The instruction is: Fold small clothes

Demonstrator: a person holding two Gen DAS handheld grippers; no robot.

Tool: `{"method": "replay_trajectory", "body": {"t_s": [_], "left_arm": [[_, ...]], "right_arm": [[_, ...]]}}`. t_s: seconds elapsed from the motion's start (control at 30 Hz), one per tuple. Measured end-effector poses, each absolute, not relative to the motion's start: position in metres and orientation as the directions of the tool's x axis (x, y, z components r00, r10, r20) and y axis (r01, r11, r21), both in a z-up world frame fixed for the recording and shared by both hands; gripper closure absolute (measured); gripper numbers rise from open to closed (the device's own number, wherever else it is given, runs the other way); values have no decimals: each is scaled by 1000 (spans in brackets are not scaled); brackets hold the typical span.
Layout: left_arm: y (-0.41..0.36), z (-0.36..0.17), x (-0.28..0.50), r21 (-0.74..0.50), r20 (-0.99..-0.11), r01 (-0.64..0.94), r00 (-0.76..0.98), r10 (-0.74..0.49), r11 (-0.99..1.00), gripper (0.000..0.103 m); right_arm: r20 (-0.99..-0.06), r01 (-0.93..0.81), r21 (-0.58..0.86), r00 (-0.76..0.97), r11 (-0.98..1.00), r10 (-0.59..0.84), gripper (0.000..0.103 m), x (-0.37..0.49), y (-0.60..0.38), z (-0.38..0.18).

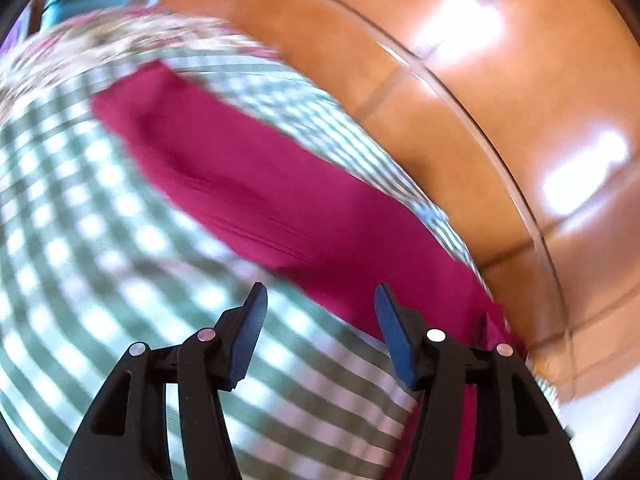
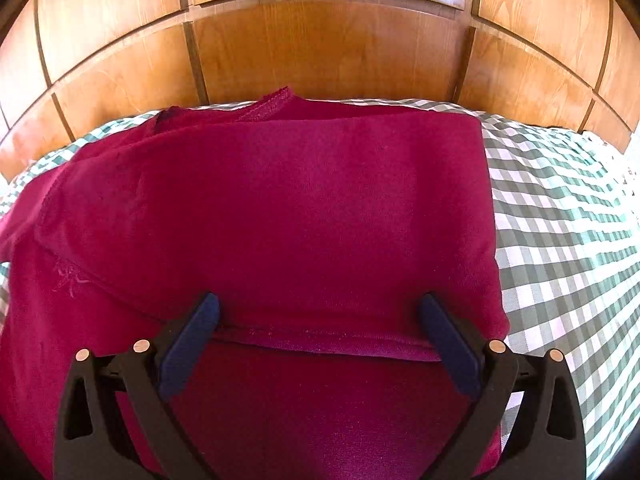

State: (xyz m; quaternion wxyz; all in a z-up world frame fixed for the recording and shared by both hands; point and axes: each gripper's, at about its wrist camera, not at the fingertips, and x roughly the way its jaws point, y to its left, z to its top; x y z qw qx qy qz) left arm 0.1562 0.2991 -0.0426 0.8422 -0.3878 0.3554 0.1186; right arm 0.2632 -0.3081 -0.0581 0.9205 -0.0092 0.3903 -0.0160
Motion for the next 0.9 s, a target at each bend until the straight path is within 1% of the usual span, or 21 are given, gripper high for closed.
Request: {"method": "replay_trajectory", "body": {"t_s": [0.03,0.17,0.3,0.43,0.5,0.53,0.57,0.6,0.63,0.7,0.77,0.9], "left_arm": [[316,-45,151,-589,-687,-503,724,-65,632,50],[365,-56,144,-604,-700,-591,714,-2,535,60],[407,-62,144,-589,-722,-663,689,68,463,61],[433,-73,151,-561,-751,-704,654,90,435,61],[437,-76,159,-545,-761,-713,642,98,441,64],[438,-74,165,-524,-768,-717,631,111,459,75],[439,-73,170,-505,-775,-718,621,115,479,89],[439,-72,173,-498,-778,-712,619,107,495,94],[436,-66,178,-500,-770,-700,629,109,509,95],[426,-53,183,-508,-745,-665,658,108,547,96],[406,-35,190,-555,-696,-585,716,54,591,96],[344,6,205,-592,-598,-399,800,-50,701,96]], "right_arm": [[-717,23,-34,696,999,-40,4,263,-307,-58],[-713,24,-36,700,999,-43,4,261,-307,-58],[-712,25,-36,700,999,-43,4,260,-307,-58],[-710,28,-44,702,999,-51,4,260,-305,-58],[-710,29,-47,702,998,-54,4,260,-305,-58],[-709,30,-49,703,998,-55,4,260,-305,-59],[-709,30,-51,703,998,-57,4,260,-304,-59],[-709,31,-53,703,998,-59,4,261,-304,-59],[-709,31,-54,703,998,-61,4,261,-304,-59],[-708,33,-57,703,998,-64,4,261,-304,-59],[-708,34,-62,703,997,-69,4,261,-303,-59],[-706,35,-65,705,997,-71,4,261,-302,-60]]}}
